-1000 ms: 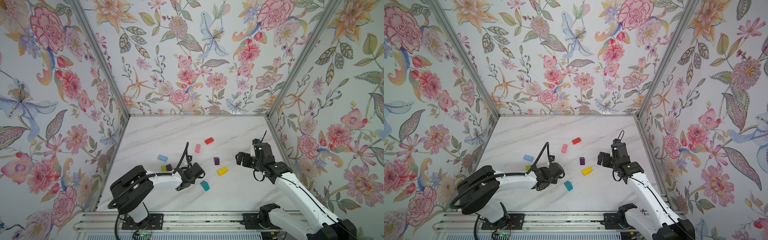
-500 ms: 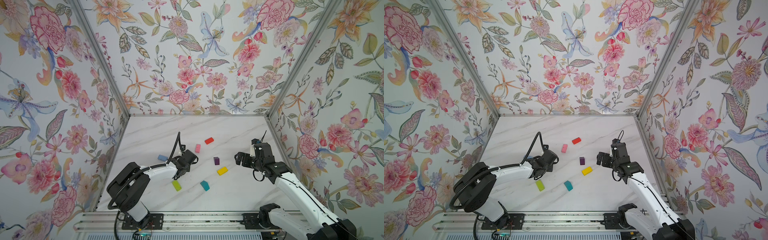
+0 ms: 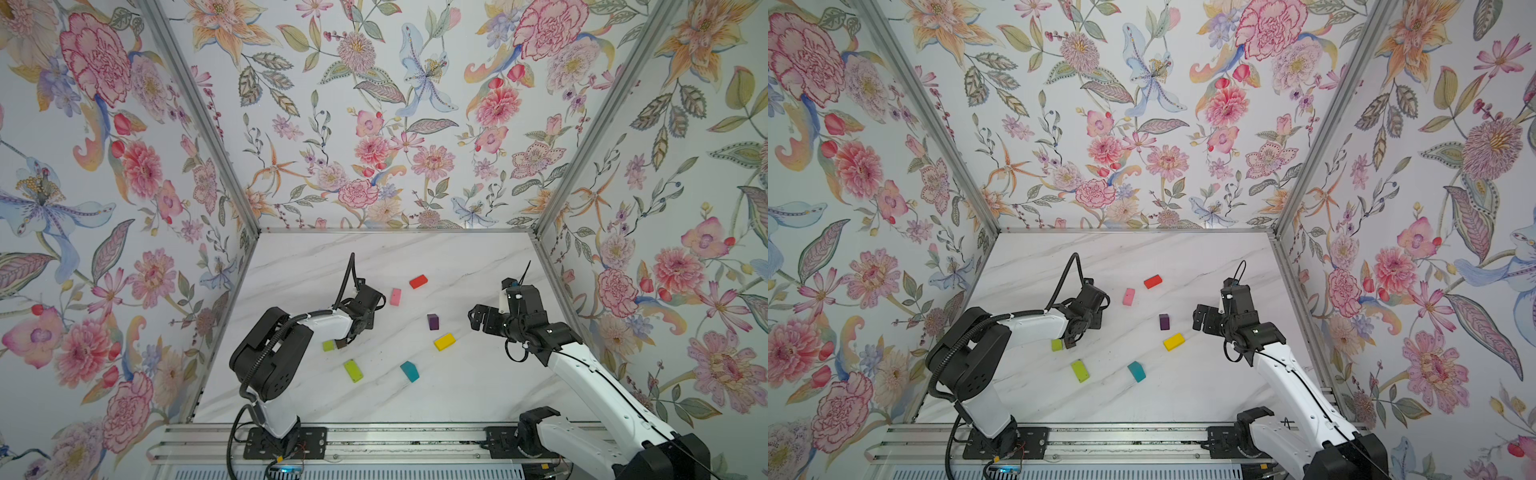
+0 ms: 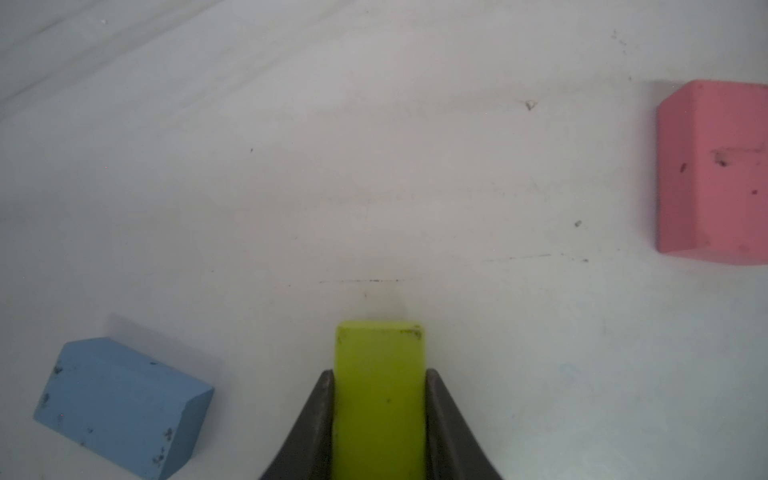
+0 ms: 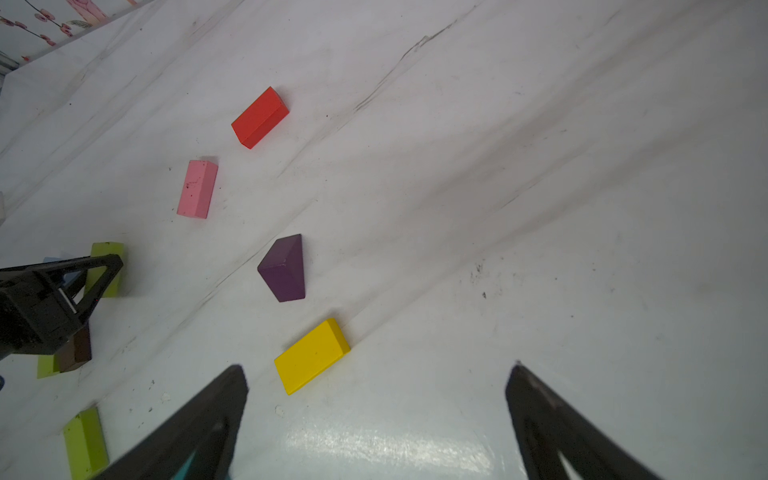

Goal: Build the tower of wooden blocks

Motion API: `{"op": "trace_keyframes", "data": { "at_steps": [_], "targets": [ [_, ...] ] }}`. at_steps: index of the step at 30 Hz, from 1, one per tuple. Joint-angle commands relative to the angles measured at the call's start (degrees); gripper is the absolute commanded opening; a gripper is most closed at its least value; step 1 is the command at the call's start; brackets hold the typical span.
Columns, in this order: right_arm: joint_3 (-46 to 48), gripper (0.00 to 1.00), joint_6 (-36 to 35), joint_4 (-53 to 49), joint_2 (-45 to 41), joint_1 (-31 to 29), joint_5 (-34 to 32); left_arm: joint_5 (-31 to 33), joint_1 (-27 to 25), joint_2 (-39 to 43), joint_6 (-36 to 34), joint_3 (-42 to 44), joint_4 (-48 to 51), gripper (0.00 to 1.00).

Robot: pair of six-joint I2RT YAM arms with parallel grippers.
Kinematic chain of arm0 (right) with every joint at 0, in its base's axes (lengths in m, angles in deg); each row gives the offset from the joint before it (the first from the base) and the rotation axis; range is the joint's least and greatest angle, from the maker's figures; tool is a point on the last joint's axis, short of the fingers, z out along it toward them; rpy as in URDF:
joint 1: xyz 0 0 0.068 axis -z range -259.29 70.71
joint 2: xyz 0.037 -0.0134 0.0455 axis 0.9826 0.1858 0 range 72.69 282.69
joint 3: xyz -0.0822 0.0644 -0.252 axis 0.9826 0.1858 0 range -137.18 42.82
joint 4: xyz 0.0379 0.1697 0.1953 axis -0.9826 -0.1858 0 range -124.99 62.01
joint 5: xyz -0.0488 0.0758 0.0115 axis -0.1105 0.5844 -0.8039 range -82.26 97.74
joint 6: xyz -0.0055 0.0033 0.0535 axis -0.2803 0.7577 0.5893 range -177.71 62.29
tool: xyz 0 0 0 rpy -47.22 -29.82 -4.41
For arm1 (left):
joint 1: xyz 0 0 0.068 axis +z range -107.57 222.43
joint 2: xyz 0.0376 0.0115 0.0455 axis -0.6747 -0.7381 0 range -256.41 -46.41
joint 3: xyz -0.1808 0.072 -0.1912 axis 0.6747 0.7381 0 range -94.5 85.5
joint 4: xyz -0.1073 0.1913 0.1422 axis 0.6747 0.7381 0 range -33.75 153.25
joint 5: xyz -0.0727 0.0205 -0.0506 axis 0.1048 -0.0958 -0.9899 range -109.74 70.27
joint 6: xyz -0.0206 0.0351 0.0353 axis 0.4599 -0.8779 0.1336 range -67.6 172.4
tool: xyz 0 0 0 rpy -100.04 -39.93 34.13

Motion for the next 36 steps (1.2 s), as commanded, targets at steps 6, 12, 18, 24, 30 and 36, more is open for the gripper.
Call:
{"op": "trace_keyframes", "data": {
  "at_steps": [6, 12, 18, 24, 30, 36],
  "targets": [
    [-1.1, 0.99, 0.7, 0.4, 1.2, -0.1, -0.2, -2.8, 2.4, -2.6, -2.8, -2.0, -3.4, 0.2],
    [-1.8, 0.99, 1.0, 0.2, 1.4, -0.7, -0.2, -5.1, 3.8, -4.3, -3.3, -2.5, -5.1, 0.24],
    [-3.1, 0.99, 1.0, -1.0, 0.5, -2.0, -1.0, -6.7, 4.1, -3.2, -3.5, -2.7, -5.6, 0.49],
    [-4.1, 0.99, 1.5, -2.0, 0.3, -3.0, -1.6, -7.2, 4.0, 3.2, -3.0, -1.4, -4.0, 0.67],
    [-4.2, 0.99, 2.5, -2.9, -1.4, -4.9, -2.3, -8.7, 3.0, 17.4, -0.3, 4.4, -1.7, 0.68],
    [-4.5, 0.99, 3.8, -4.3, -3.5, -7.6, -3.3, -5.3, -2.1, 31.9, 8.1, 14.0, 4.9, 0.68]
  ]
}}
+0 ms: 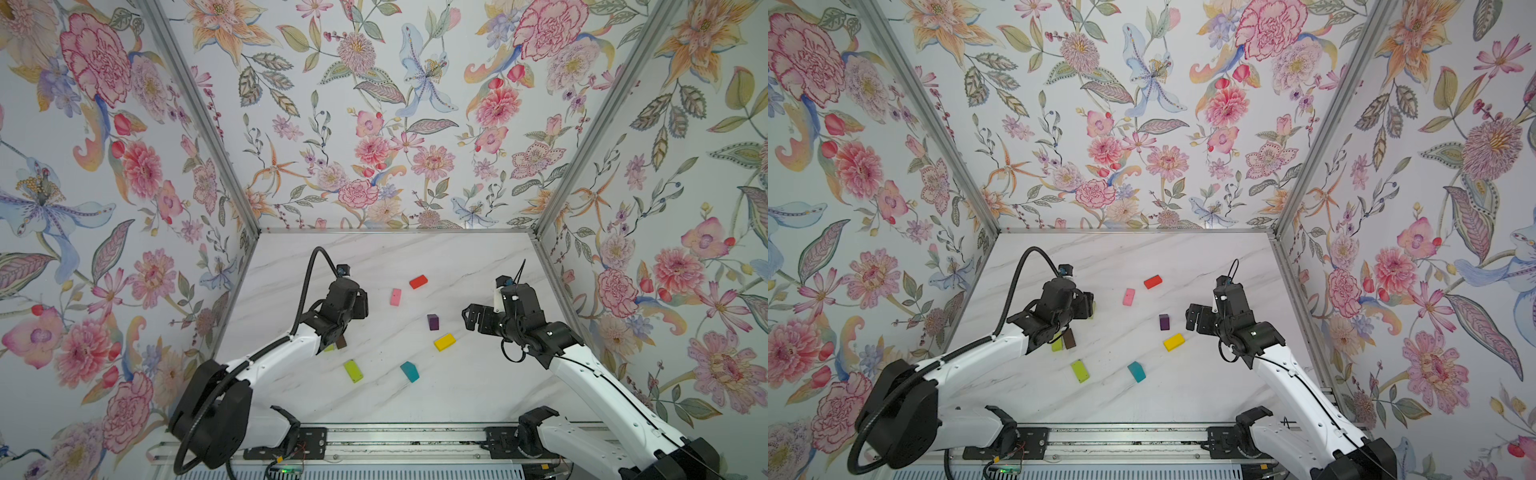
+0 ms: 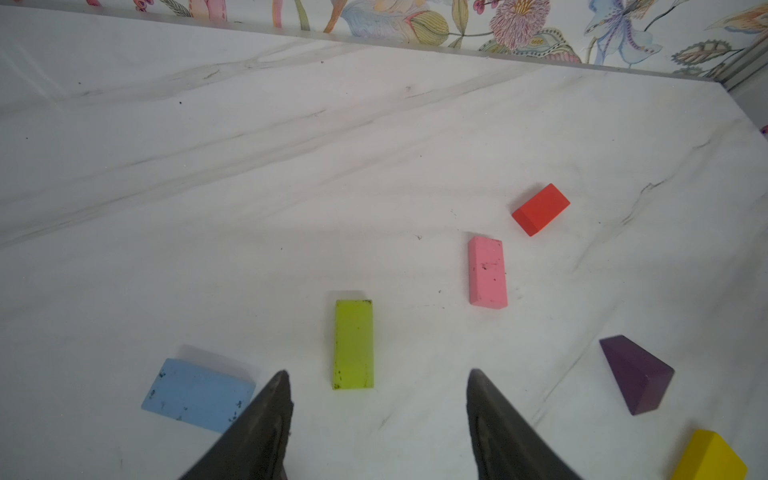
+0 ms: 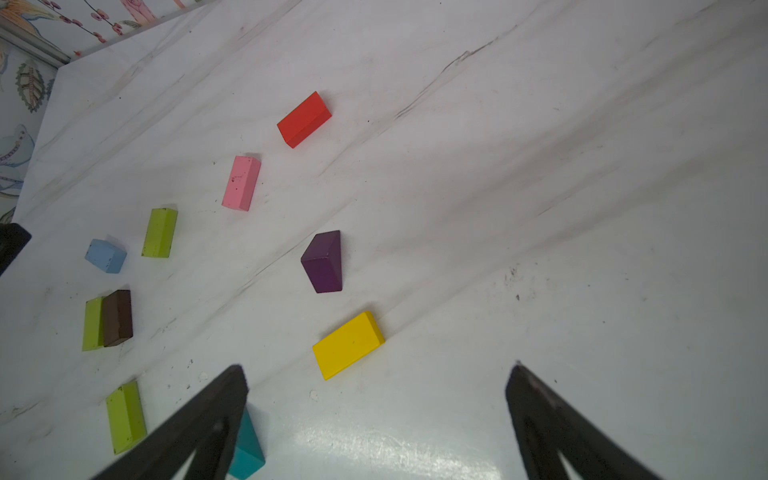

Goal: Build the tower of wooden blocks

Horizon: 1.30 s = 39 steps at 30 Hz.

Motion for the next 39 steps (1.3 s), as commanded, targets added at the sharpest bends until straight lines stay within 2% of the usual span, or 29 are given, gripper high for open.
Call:
{"op": "trace_keyframes", "data": {
  "at_steps": [1, 7, 12, 16, 20, 24, 30, 39],
  "targets": [
    [-1.6, 0.99, 1.6, -1.9, -1.9, -1.7, -1.8, 2.4, -3.9, 5.8, 8.2, 6.5, 8.3, 0.68],
    [-1.4, 0.99, 2.6, -1.6, -2.6, -4.2, -3.1, 5.6, -11.9, 18.0, 22.5, 17.6, 13.2, 0.69],
    [-0.4, 0.99, 2.6, -0.9, -2.8, -5.5, -3.1, 6.2, -15.2, 28.8, 32.1, 23.6, 18.1, 0.68],
    [1.4, 0.99, 2.8, -0.2, -3.8, -5.6, -3.2, 5.4, -17.4, 33.4, 36.8, 26.0, 21.4, 0.67],
    [2.3, 0.99, 2.9, -0.1, -4.7, -5.8, -3.4, 4.6, -19.9, 32.1, 39.5, 27.4, 20.5, 0.66],
    [2.8, 0.99, 2.6, -0.1, -5.4, -5.8, -4.1, 6.0, -22.3, 27.2, 40.5, 26.7, 18.2, 0.66],
    [3.2, 0.99, 2.5, 0.0, -5.2, -5.8, -4.6, 5.9, -23.4, 19.3, 40.0, 25.6, 13.9, 0.66],
    [3.9, 0.99, 2.1, 0.5, -4.0, -5.7, -5.1, 5.9, -23.4, 16.1, 39.5, 24.6, 12.2, 0.66]
  ]
}}
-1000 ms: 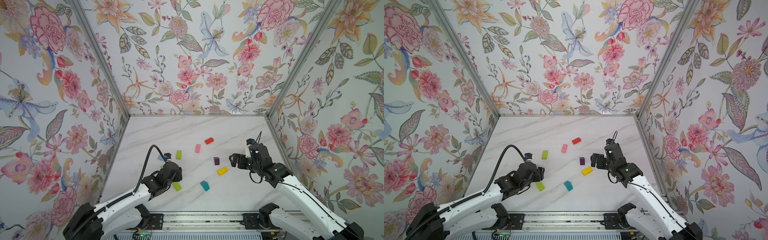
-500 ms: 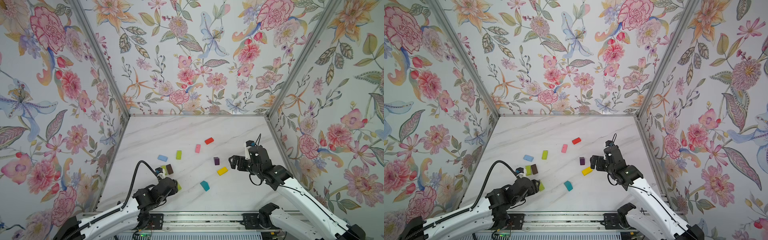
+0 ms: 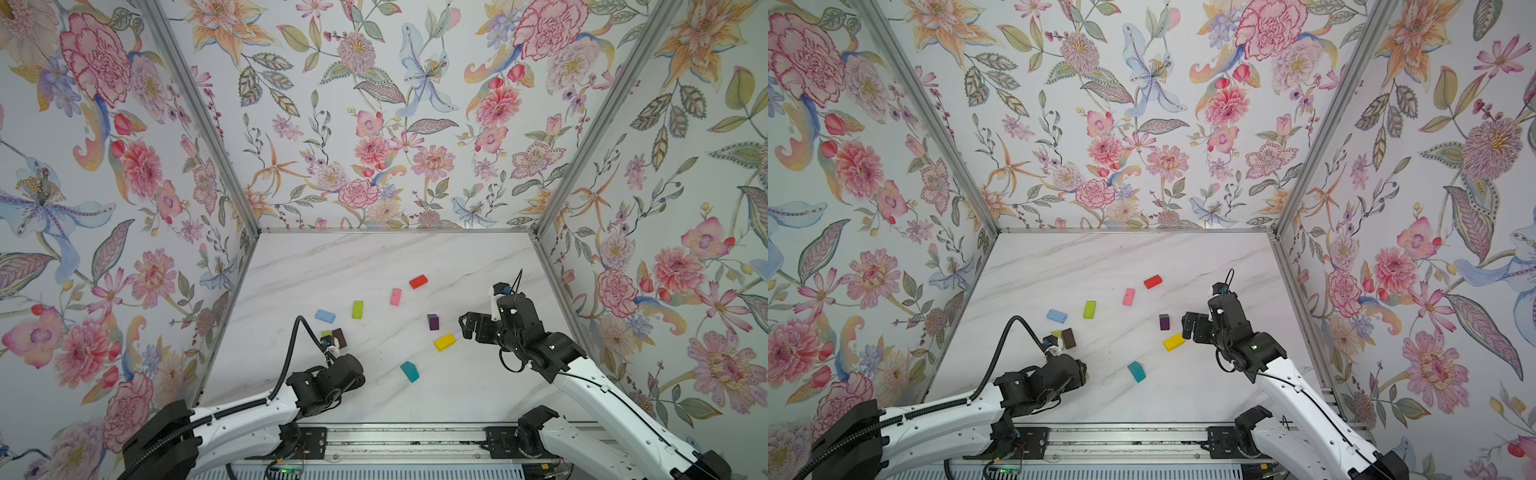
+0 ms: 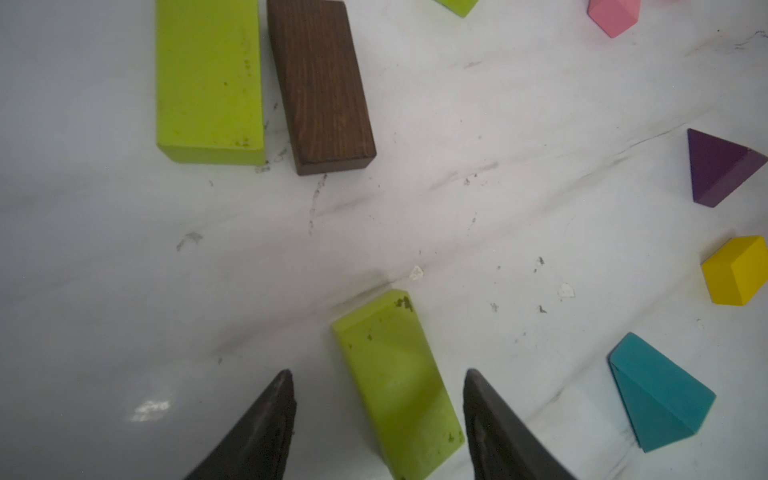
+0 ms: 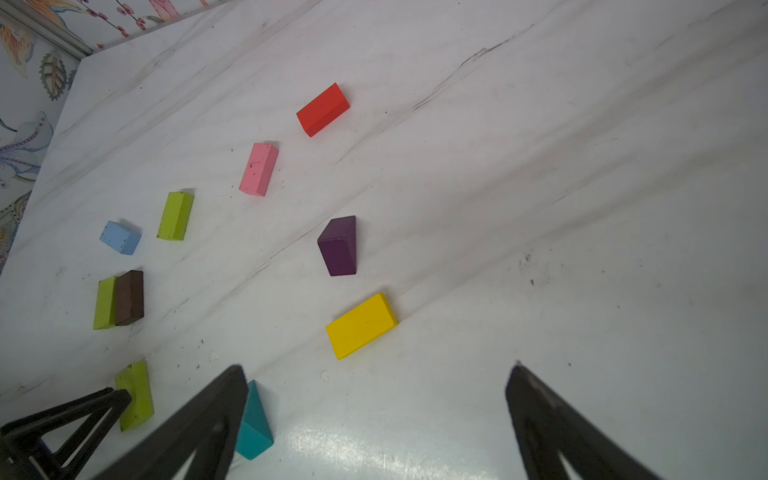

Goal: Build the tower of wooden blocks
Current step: 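Move the left gripper to the second lime green block and grasp it, then carry the second lime green block beside the first one with the left gripper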

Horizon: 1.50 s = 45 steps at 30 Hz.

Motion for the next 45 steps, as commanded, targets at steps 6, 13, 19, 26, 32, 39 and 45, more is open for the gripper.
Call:
{"op": "trace_keyframes", "data": {
  "at_steps": [6, 13, 19, 26, 32, 39, 45],
  "targets": [
    [1.5, 0.99, -0.5, 1.4, 1.4, -0.1, -1.1, -0.2, -1.0, -5.0, -0.6, -2.6, 1.0, 0.65],
    [2.9, 0.99, -1.1, 2.0, 0.5, 0.2, -1.2, 0.2, -1.0, -8.5, -1.2, -4.0, 1.9, 0.6],
    [4.0, 0.99, -2.2, 2.1, -0.5, 1.4, -0.7, 0.5, -1.1, -12.9, -2.0, -5.6, 2.8, 0.49],
    [5.1, 0.99, -3.5, 2.4, -1.3, 3.9, 0.9, 0.1, -1.7, -19.2, -3.3, -9.2, 3.2, 0.31],
    [6.0, 0.99, -4.0, 3.4, -1.5, 6.0, 3.3, 1.3, -2.3, -22.2, -5.0, -14.2, 6.6, 0.21],
    [6.3, 0.99, -4.0, 4.1, -1.3, 6.9, 4.4, 4.2, -2.1, -23.0, -8.1, -20.0, 10.4, 0.18],
    [6.1, 0.99, -4.2, 4.1, -1.5, 8.0, 5.2, 7.2, 0.0, -26.2, -15.0, -28.2, 13.5, 0.19]
  ]
}}
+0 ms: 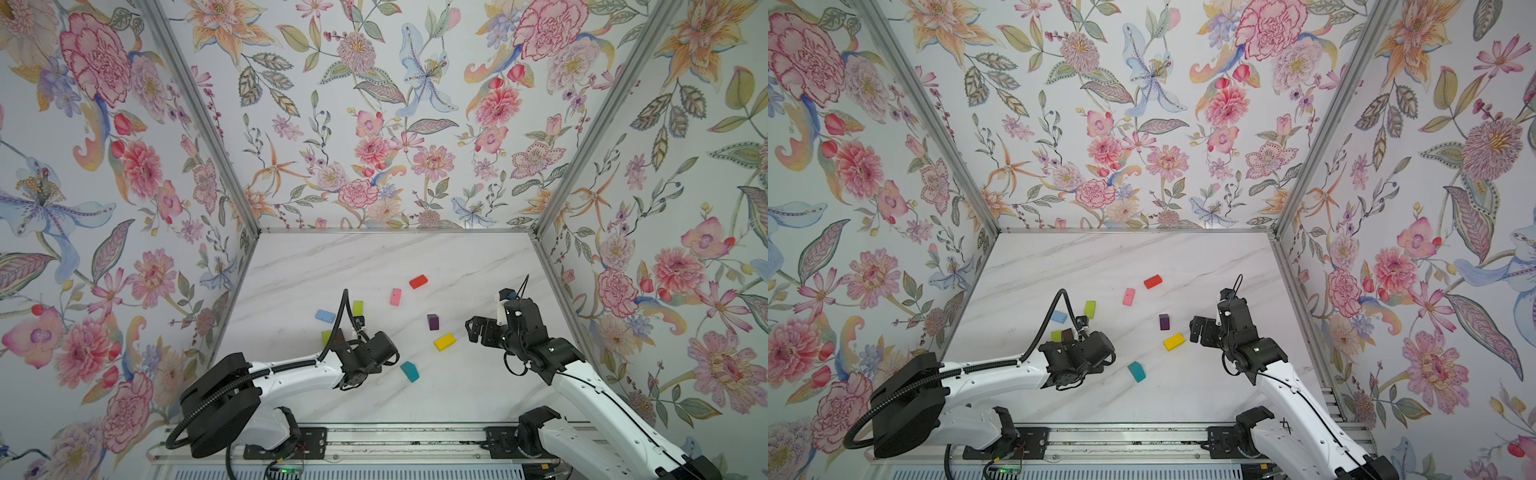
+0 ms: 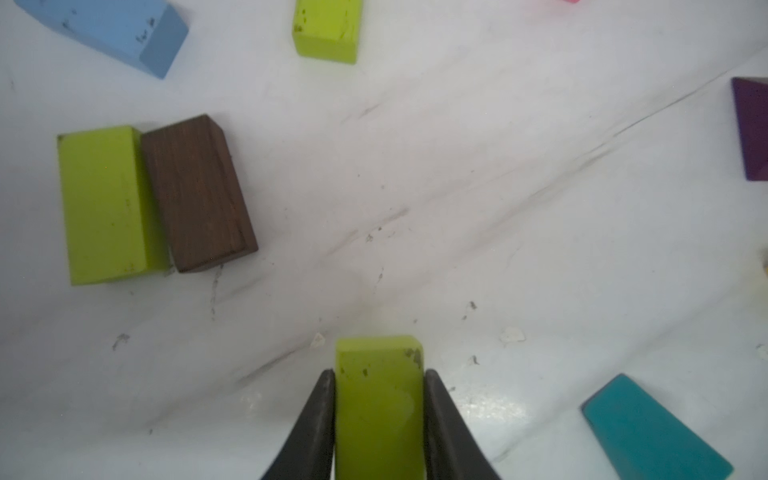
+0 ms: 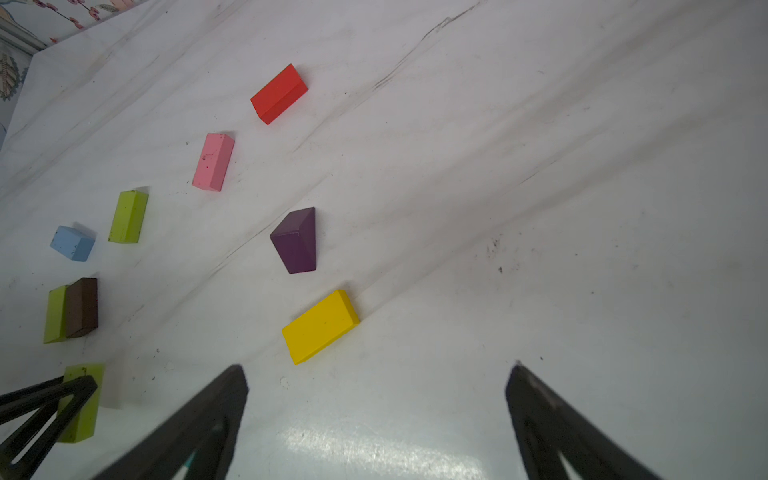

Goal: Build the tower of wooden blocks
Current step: 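Carry the second lime green block beside the first one with the left gripper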

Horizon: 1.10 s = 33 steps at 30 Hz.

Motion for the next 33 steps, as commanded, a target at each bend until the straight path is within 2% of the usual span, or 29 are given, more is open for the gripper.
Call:
{"op": "trace_keyframes", "data": {
  "at_steps": [1, 14, 21, 33],
  "targets": [
    [0.2, 0.99, -1.0, 0.5, -0.6, 0.5, 1.1, 2.8, 2.0, -2.2, -6.5, -4.4, 2.6, 0.19],
    [-2.6, 0.99, -1.2, -2.2, -0.2, 1.3, 1.0, 0.6, 13.7, -14.1, -24.8, -14.7, -5.3, 0.19],
    [-4.9, 0.99, -1.3, -4.1, 0.8, 1.3, 0.1, -0.6, 17.0, -20.3, -29.2, -18.7, -8.2, 0.19],
    [-6.2, 0.99, -0.1, -6.9, -0.3, 1.4, -1.7, -4.4, 20.3, -26.0, -31.8, -21.2, -13.0, 0.21]
  ]
}}
